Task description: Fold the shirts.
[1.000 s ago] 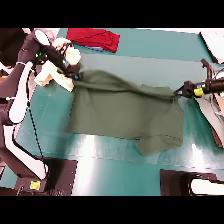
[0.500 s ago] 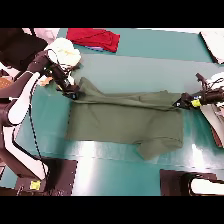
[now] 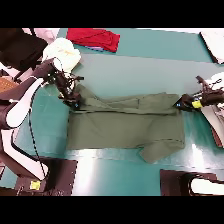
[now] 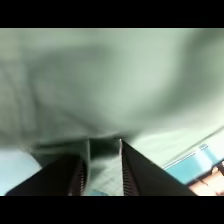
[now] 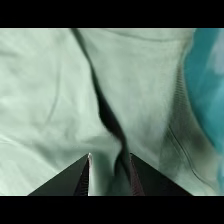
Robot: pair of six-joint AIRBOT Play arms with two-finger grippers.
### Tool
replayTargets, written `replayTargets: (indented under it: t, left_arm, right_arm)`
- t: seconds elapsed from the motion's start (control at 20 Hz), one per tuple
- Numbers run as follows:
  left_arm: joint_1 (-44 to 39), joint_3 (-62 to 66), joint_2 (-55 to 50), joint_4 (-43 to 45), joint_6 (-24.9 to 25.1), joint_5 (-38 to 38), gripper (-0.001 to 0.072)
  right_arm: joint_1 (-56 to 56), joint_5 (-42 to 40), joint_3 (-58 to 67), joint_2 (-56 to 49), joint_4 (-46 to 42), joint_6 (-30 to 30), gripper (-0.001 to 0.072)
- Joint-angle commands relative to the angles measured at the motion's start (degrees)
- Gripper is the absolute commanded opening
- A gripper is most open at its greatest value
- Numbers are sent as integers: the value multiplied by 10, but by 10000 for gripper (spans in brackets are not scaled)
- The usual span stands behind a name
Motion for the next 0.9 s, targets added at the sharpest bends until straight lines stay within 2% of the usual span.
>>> replayTargets:
  t: [0.0, 0.1, 0.15, 0.2, 0.25, 0.3, 0.35, 0.45, 0.55, 0.75, 0.85]
  left_arm:
    - [24, 54, 57, -4, -12, 30, 276]
    - [58, 70, 113, 13, -46, 79, 275]
    - [75, 68, 138, 14, -46, 89, 276]
    - [88, 63, 151, 15, -46, 81, 277]
    - [100, 45, 162, 13, -46, 69, 283]
    - [109, 7, 176, 6, -50, 70, 429]
    - [115, -42, 193, -20, -52, 74, 496]
    - [122, -170, 239, -102, -41, 92, 496]
    - [122, -292, 290, -146, -31, 127, 496]
    - [122, -445, 386, -131, -31, 144, 500]
    - [122, -485, 420, -105, -32, 148, 500]
  right_arm:
    - [-38, -7, 0, 69, 16, 3, 311]
    - [-62, 2, 0, 112, 12, 8, 313]
    - [-73, 21, 0, 123, 12, 8, 341]
    - [-85, 49, 0, 130, 13, 8, 432]
    - [-97, 69, -2, 135, 15, 8, 454]
    - [-109, 75, -13, 144, 25, 5, 454]
    - [-125, 75, -37, 157, 47, -6, 454]
    - [-156, 84, -95, 184, 68, -17, 454]
    - [-181, 96, -170, 214, 68, -28, 454]
    - [-238, 105, -275, 253, 58, -50, 455]
    - [-268, 109, -292, 252, 15, -48, 457]
